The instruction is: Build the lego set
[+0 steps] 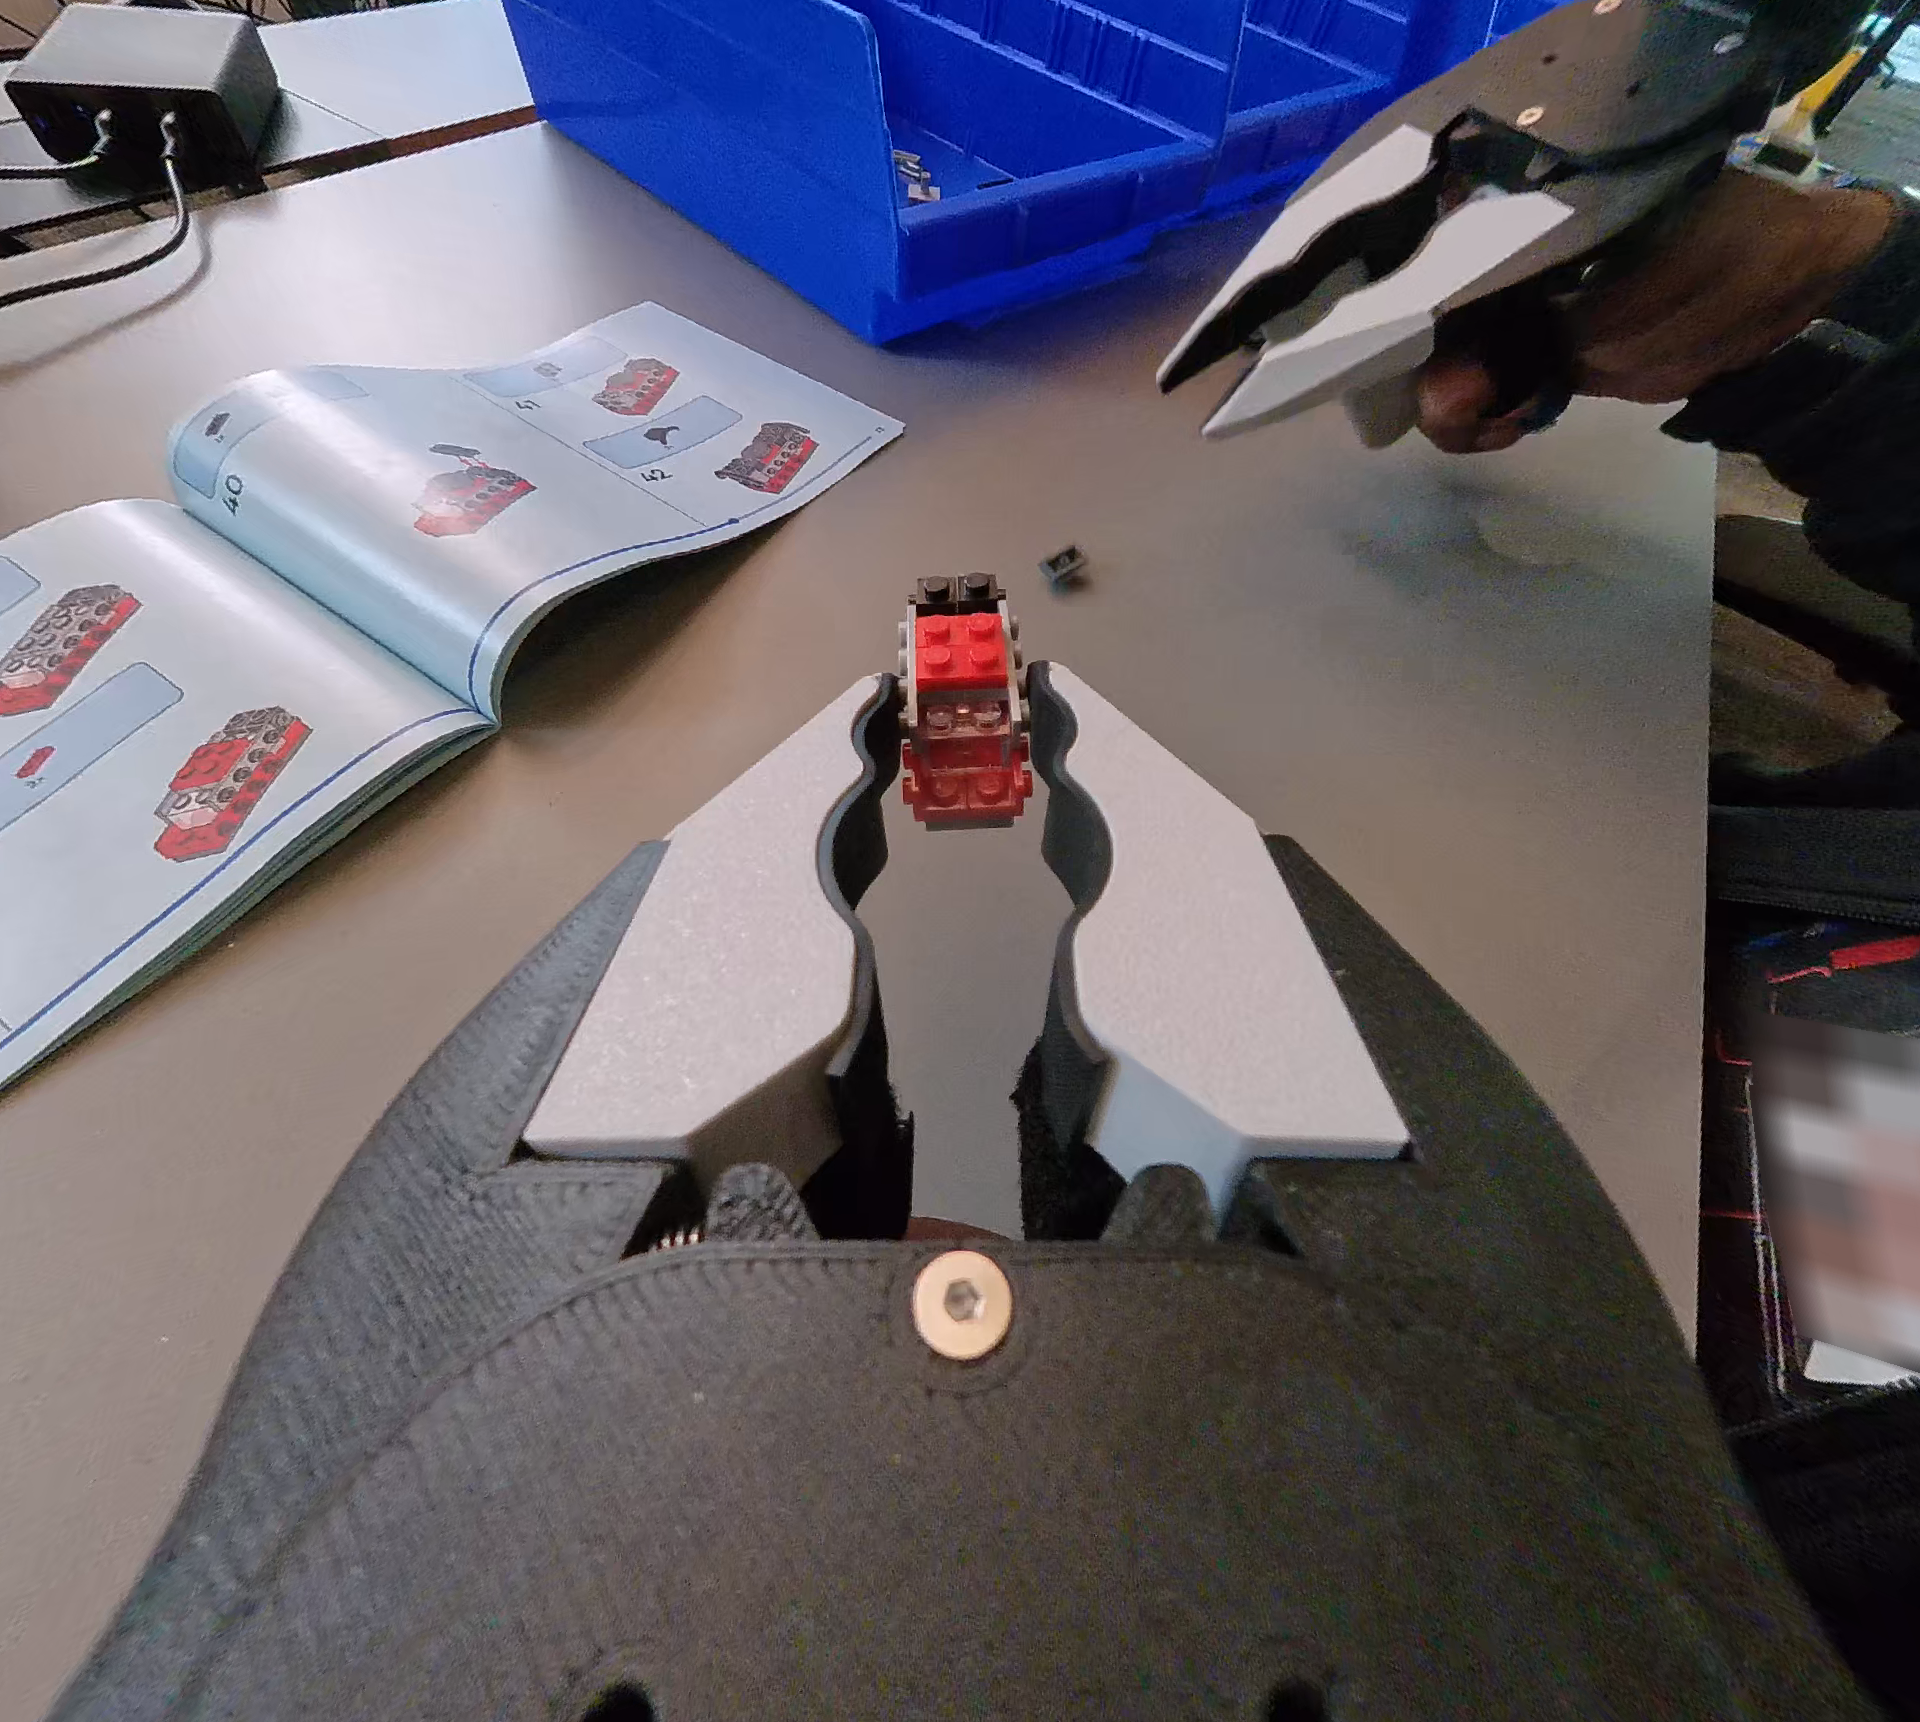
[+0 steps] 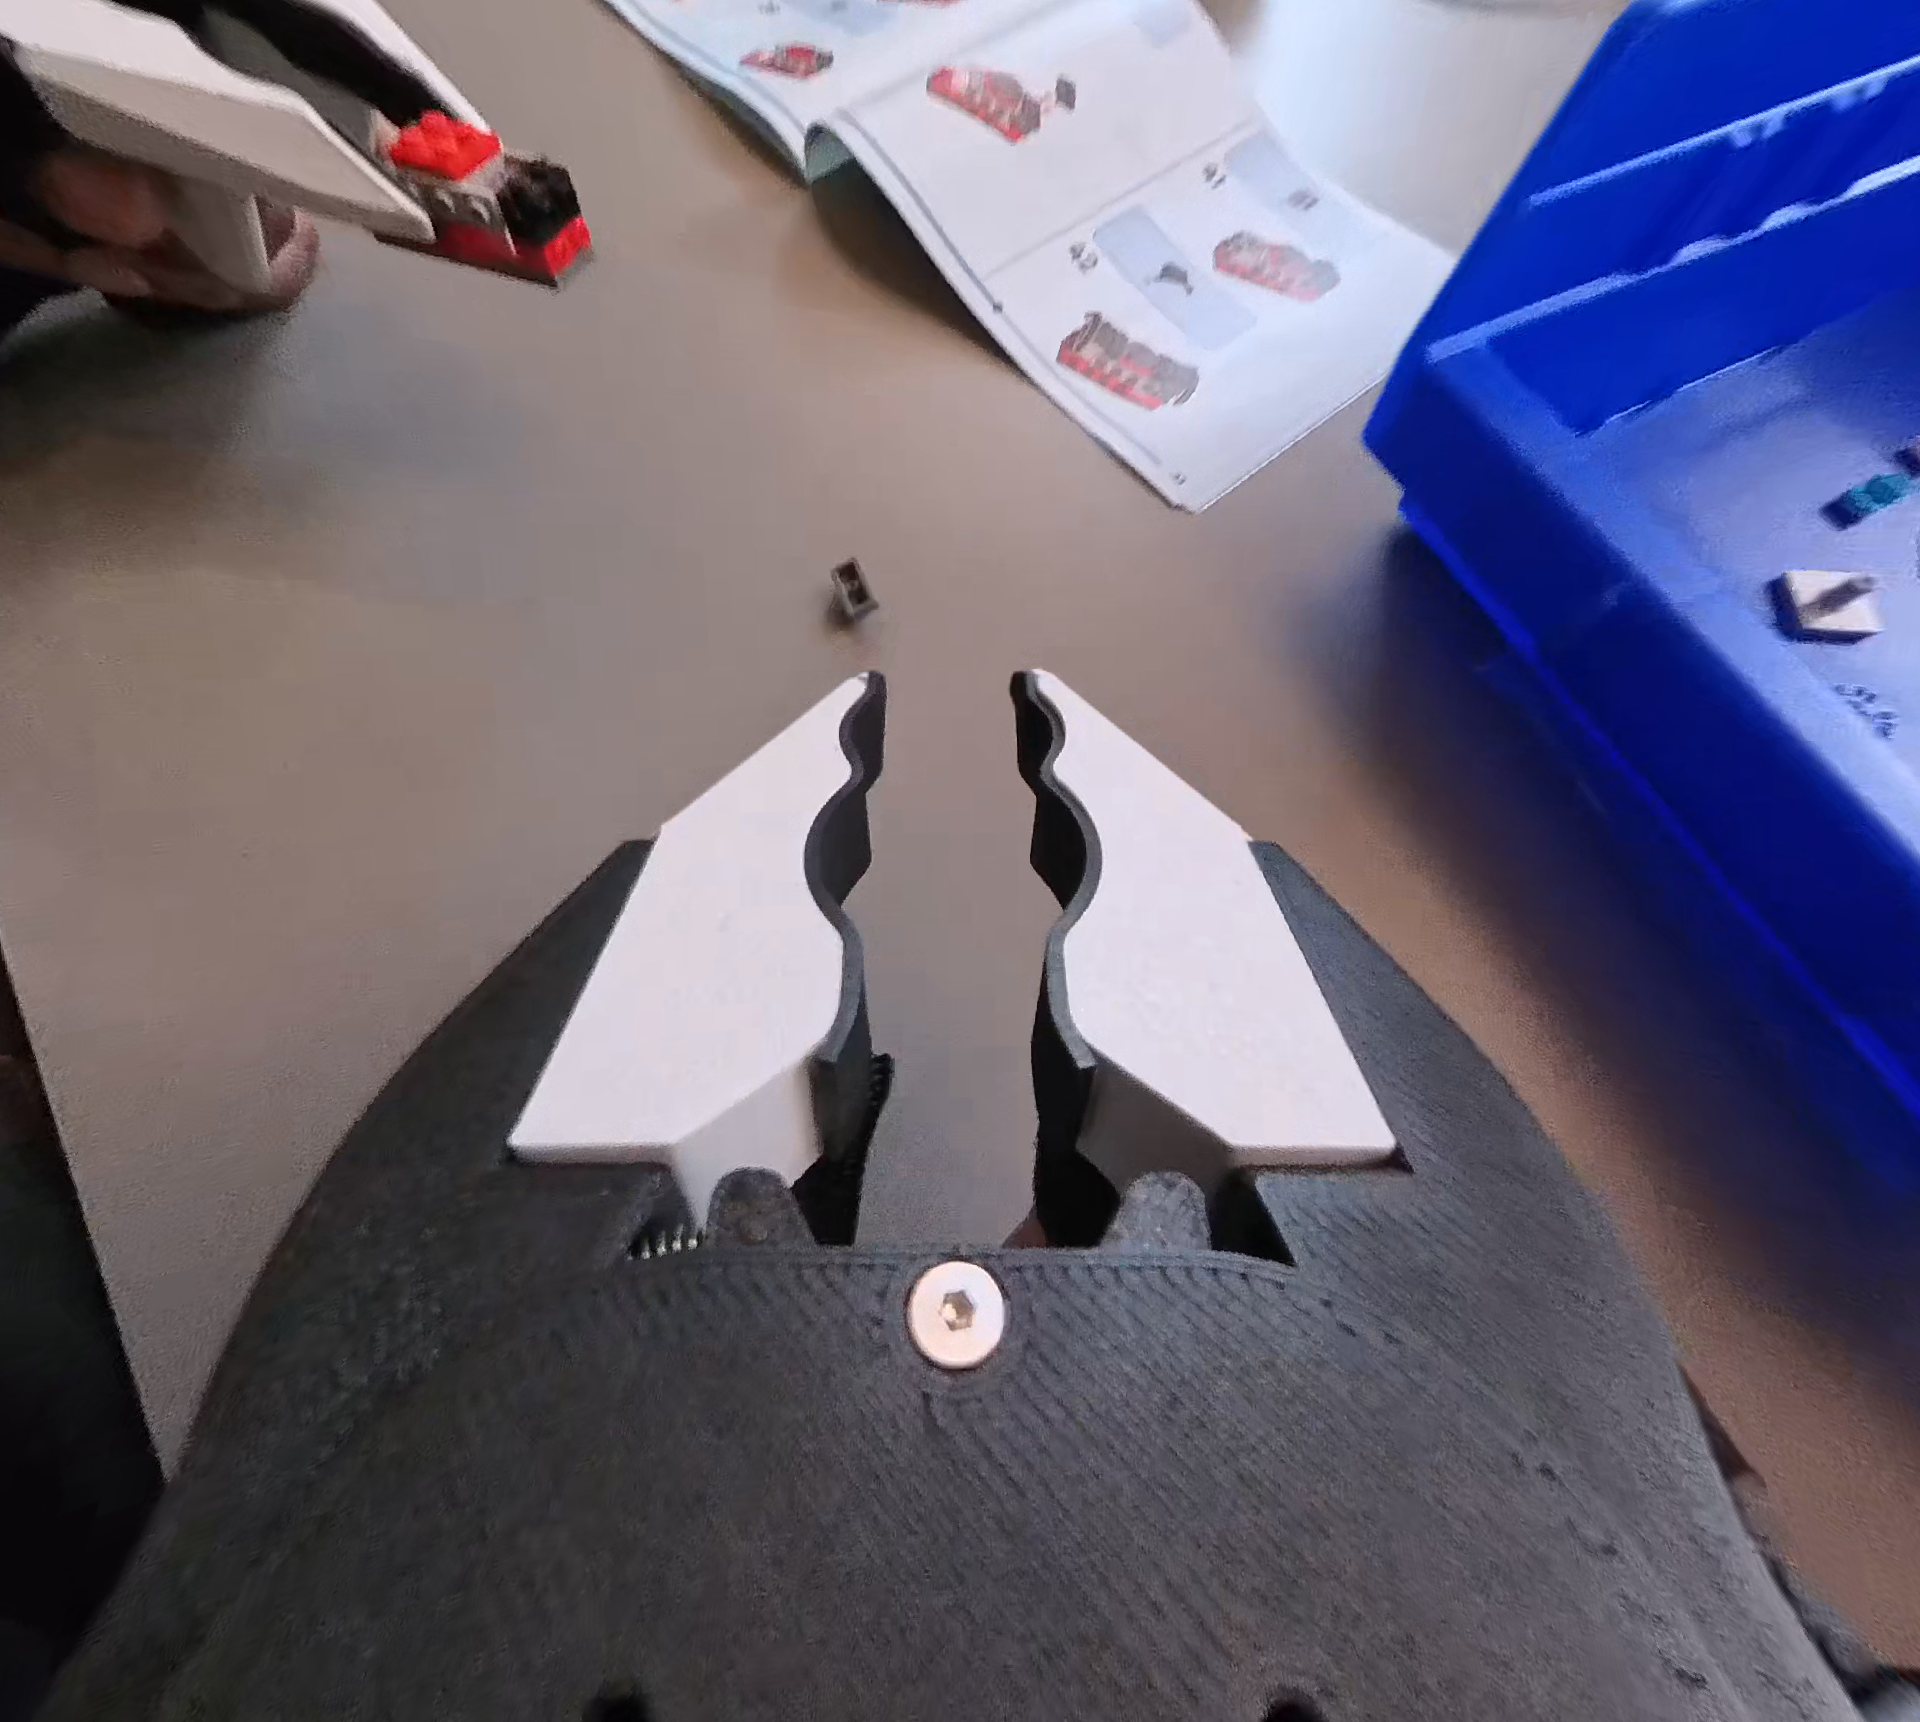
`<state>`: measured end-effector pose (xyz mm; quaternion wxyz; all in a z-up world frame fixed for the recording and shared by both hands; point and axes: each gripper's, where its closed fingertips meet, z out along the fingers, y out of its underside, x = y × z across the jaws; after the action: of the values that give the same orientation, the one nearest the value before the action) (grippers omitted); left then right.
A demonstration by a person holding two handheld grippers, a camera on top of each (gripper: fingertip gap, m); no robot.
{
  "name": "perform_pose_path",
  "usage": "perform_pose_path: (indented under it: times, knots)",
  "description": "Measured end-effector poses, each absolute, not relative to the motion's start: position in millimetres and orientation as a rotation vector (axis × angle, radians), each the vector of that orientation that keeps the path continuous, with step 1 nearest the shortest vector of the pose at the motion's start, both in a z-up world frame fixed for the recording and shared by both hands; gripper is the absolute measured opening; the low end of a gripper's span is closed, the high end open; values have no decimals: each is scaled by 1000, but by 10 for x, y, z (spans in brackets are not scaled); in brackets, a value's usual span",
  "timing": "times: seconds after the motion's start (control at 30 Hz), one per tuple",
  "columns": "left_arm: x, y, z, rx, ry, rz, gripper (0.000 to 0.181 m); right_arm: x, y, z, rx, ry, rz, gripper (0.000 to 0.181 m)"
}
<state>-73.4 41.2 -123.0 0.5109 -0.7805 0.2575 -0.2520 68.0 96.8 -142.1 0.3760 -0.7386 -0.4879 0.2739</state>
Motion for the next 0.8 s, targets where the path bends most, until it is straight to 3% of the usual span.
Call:
perform_pose_path:
  times: [0.37, 0.5, 0.8]
  knots:
    - [-737, 412, -1227, -1876, 618, -607, 25, 287, 857, -1789, -1967, -1442, 638, 22]
    - [-738, 412, -1225, -1875, 617, -609, 25, 167, 826, -1790, -1935, -1480, 620, 9]
    - [-736, 407, -1221, -1872, 618, -616, 25, 150, 845, -1101, -1747, -1289, 805, 11]
